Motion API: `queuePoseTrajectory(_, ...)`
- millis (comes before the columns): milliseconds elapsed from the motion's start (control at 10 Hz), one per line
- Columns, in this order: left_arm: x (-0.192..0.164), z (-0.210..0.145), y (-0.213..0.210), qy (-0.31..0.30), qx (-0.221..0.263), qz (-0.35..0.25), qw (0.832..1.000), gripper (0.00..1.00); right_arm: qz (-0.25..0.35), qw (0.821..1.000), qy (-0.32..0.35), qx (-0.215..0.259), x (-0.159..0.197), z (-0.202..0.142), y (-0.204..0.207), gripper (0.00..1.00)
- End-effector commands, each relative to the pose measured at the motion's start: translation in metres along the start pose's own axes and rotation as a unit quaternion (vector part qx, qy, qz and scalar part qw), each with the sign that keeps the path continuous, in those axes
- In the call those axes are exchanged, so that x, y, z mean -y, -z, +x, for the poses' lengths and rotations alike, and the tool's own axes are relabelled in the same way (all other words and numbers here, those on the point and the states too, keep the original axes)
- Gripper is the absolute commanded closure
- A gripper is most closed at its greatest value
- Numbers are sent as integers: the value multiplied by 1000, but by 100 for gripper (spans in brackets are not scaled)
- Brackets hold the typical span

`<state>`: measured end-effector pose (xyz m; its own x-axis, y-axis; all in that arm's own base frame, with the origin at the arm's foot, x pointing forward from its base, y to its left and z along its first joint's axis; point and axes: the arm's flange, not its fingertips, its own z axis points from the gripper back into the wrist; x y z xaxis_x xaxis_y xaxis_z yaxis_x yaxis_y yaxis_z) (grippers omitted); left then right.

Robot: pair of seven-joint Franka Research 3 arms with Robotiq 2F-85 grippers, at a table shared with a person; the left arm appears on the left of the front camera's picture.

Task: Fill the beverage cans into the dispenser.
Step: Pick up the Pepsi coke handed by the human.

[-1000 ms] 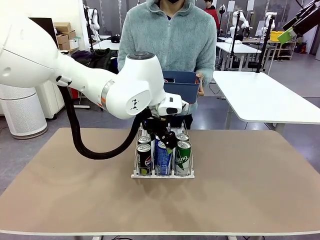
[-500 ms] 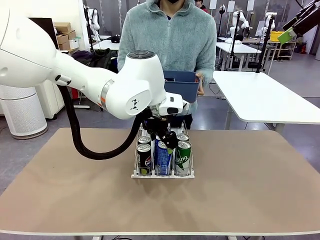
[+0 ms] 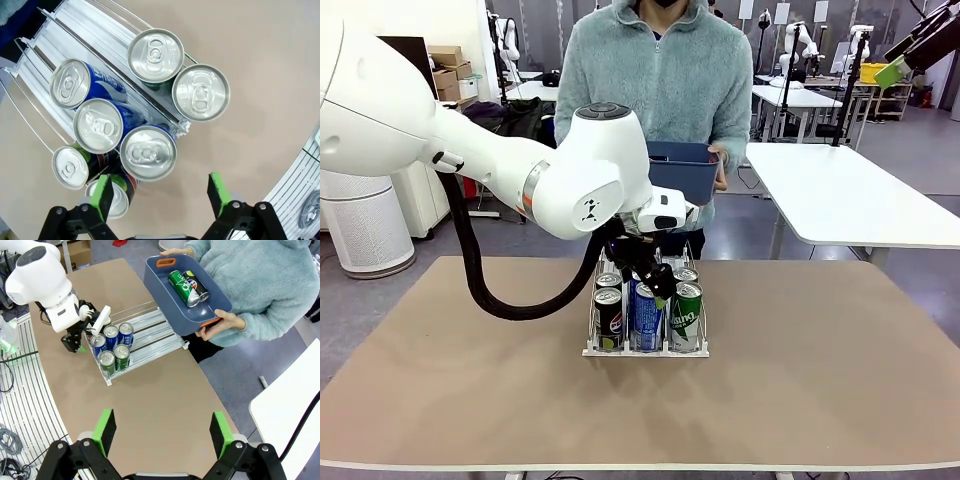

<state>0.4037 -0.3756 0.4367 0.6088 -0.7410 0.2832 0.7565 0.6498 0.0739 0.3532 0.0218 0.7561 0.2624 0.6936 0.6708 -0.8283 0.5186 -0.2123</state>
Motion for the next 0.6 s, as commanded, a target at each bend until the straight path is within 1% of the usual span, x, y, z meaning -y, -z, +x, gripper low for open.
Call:
queuePoseTrajectory(0,-22,-17,-57,11,5,-49,999,0,-3,1000,-1,2,0,-1,1,0)
queuePoseTrajectory(100,-31,-36,-102,22,-9,-66,998,0,-3,1000,-1,2,0,-1,1,0)
queuePoseTrajectory(200,-34,-49,-135,28,-2,-76,997,0,-3,1000,-1,2,0,-1,1,0)
queuePoseTrajectory(300,-49,-57,-158,27,3,-79,996,0,-3,1000,-1,2,0,-1,1,0)
queuePoseTrajectory(400,-67,-70,-185,47,3,-75,996,0,-3,1000,-1,2,0,-1,1,0)
queuePoseTrajectory(500,-81,-90,-224,84,5,-65,994,0,-3,1000,-1,2,0,-1,1,0)
